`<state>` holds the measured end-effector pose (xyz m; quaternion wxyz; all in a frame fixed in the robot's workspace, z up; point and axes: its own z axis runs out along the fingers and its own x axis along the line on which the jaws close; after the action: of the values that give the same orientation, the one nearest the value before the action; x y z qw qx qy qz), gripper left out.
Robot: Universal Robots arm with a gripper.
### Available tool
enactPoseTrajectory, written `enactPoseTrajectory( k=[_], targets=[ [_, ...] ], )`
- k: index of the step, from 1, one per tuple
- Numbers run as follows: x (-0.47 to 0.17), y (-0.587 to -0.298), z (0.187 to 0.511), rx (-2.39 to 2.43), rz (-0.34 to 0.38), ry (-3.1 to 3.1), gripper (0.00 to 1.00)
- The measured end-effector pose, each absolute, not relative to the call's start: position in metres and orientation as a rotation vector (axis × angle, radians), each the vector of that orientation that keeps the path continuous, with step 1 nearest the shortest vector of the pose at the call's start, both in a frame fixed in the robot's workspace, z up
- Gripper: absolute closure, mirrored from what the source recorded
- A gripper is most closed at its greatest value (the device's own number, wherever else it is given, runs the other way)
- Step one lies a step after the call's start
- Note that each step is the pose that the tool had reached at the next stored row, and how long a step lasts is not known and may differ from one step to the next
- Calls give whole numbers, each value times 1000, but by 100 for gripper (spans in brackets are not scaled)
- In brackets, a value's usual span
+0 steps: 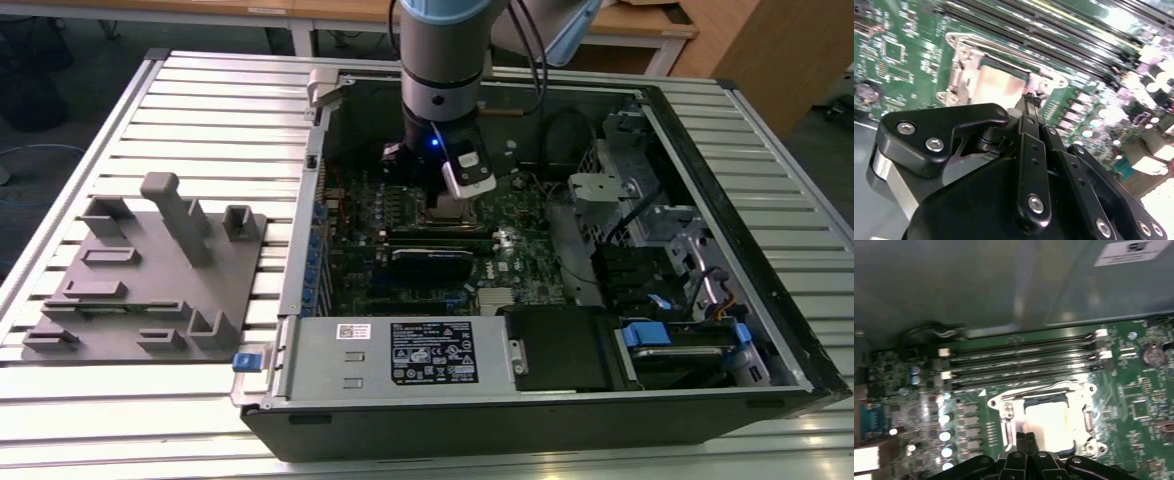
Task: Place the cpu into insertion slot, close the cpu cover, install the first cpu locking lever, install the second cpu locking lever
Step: 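Install the second cpu locking lever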
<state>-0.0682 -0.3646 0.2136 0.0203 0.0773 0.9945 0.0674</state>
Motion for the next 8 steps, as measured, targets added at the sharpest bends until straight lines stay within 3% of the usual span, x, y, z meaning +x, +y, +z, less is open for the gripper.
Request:
enactPoseTrajectory(
  k=[8],
  targets=[
    [-56, -363, 214, 240, 208, 3086, 89]
  ],
)
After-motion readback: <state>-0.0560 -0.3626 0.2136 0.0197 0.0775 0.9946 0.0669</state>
